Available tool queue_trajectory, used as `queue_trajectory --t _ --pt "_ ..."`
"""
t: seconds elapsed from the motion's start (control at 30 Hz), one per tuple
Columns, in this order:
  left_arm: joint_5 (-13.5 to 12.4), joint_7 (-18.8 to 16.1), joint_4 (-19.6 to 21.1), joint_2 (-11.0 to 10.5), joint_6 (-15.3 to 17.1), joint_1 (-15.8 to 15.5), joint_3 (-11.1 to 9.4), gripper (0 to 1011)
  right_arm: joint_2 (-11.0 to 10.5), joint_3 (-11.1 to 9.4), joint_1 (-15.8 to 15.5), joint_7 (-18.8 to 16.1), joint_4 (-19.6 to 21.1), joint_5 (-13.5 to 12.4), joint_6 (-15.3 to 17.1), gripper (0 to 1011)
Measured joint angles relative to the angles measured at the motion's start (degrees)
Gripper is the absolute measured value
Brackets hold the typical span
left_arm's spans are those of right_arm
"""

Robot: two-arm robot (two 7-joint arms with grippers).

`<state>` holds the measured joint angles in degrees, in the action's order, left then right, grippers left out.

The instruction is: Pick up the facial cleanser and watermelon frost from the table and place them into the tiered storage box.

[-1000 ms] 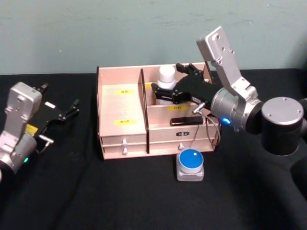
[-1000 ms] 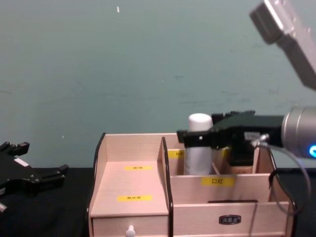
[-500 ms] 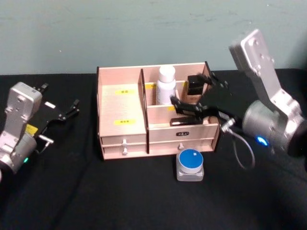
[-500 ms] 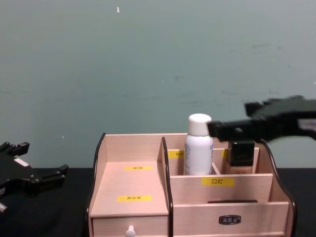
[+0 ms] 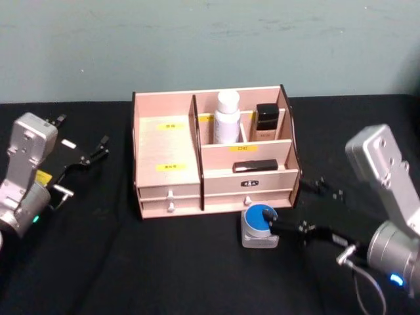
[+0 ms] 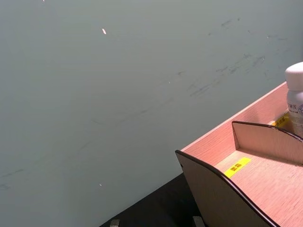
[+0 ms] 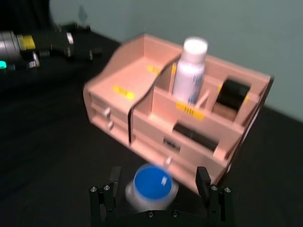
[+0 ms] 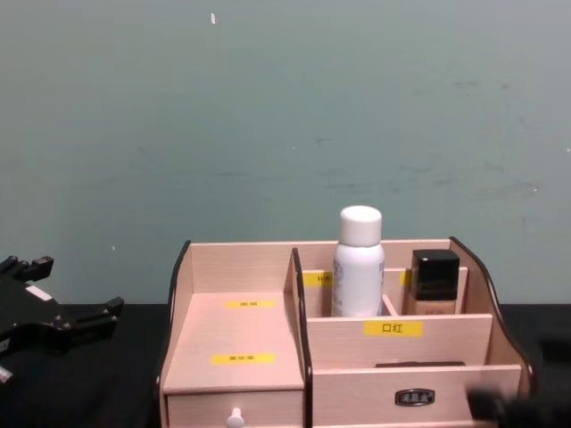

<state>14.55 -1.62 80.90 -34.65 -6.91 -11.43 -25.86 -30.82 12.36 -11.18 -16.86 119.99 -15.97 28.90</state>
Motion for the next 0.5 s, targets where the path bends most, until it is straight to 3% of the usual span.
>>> queue_trajectory --t 0.13,0.27,0.5 --pt "0.0 0.0 0.0 0.0 0.0 0.0 0.0 1001 0.4 0.3 -3.4 1.7 -0.2 1.0 0.9 1002" --pt "0.0 0.0 0.0 0.0 0.0 0.0 0.0 1001 1.4 0.6 -4.6 2.7 -0.6 2.0 1.9 1002" --pt "0.0 0.0 0.0 0.0 0.0 0.0 0.0 1001 3.1 1.5 -4.2 3.0 -2.8 3.2 2.7 1002"
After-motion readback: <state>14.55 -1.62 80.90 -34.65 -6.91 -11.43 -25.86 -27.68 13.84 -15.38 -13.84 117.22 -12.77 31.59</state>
